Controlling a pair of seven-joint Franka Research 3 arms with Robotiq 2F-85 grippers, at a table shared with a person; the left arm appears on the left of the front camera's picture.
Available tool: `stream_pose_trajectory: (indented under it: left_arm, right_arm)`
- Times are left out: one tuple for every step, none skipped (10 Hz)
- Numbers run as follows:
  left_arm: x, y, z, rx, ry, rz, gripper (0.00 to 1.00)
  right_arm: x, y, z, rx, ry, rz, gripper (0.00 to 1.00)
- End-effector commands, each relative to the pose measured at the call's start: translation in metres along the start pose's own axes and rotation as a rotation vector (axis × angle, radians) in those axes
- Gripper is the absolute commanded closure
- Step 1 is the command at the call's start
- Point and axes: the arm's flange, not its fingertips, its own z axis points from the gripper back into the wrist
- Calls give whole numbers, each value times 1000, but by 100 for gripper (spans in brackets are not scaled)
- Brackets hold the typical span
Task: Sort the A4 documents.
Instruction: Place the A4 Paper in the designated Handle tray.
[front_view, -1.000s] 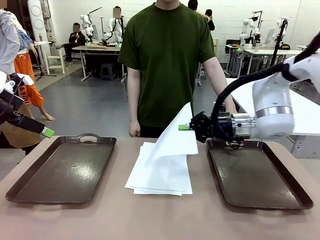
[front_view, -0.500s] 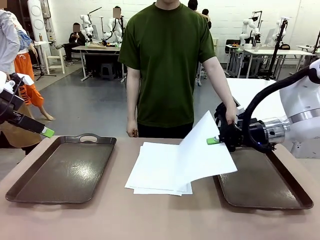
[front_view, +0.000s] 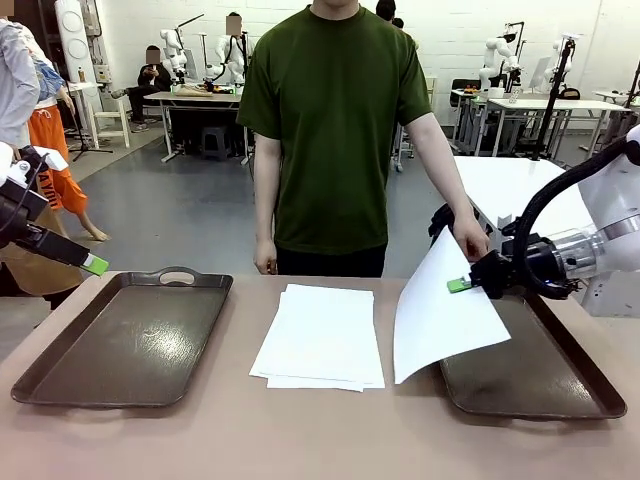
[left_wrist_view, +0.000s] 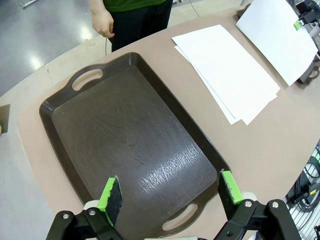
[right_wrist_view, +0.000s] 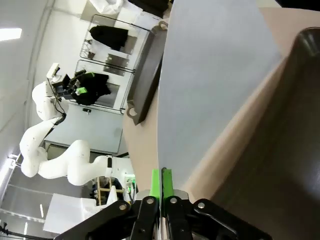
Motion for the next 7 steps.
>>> stream_pose_trajectory:
  left_arm:
    - [-2, 3, 1, -13, -9, -4, 0]
    - [-2, 3, 1, -13, -9, -4, 0]
    - [-2, 3, 1, -13, -9, -4, 0]
    - [-2, 3, 1, -13, -9, -4, 0]
    - [-2, 3, 1, -13, -9, -4, 0]
    - [-2, 3, 1, -13, -9, -4, 0]
    - [-2, 3, 1, -13, -9, -4, 0]
  right_arm:
    - [3, -9, 12, -29, 52, -22, 99]
    - [2, -15, 18, -47, 76, -35, 99]
    - [1, -20, 23, -54, 91, -47, 99]
    - [-2, -26, 27, -76, 95, -63, 99]
    - [-5, -32, 32, -98, 91, -74, 99]
    - [-10, -36, 43, -132, 72, -89, 99]
    - [-14, -38, 54, -168, 51, -101, 99]
